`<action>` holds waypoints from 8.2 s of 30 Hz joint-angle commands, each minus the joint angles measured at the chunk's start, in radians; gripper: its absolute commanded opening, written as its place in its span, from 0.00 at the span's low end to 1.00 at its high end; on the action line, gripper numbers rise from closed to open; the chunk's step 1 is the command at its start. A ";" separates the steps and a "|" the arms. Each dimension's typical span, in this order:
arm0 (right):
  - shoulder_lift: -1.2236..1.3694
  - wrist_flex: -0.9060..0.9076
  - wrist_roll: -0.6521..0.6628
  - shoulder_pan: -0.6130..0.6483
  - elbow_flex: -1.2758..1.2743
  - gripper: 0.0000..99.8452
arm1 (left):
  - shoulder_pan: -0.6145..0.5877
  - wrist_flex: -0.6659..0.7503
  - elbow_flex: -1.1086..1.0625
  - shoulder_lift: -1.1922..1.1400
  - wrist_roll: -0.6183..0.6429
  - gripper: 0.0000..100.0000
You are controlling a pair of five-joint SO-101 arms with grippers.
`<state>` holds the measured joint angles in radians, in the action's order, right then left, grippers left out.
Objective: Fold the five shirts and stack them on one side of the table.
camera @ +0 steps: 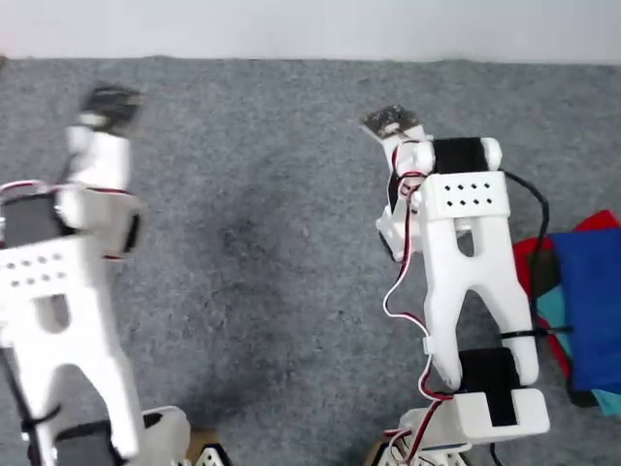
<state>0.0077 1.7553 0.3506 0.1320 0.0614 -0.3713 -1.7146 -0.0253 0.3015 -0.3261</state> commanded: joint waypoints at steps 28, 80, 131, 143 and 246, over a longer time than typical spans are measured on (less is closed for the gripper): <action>-0.004 0.012 0.012 -0.010 -0.095 0.30 | -0.568 -0.044 1.058 -1.399 -0.158 0.01; 0.033 0.002 0.106 0.559 0.038 0.31 | -0.236 -0.043 0.145 -0.215 0.057 0.29; 0.479 0.047 0.153 0.479 0.641 0.01 | -0.672 -0.037 -0.127 -0.224 -0.138 0.29; 0.097 0.042 0.204 -0.090 0.207 0.01 | -0.669 -0.035 -0.130 -0.224 -0.141 0.29; -0.751 -0.062 0.511 0.145 -0.554 0.31 | -0.519 -0.037 -0.131 -0.224 -0.140 0.24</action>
<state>-0.7610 1.7507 0.8723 0.3974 -0.5754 -0.8991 -1.7269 -0.1588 0.0422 -0.4565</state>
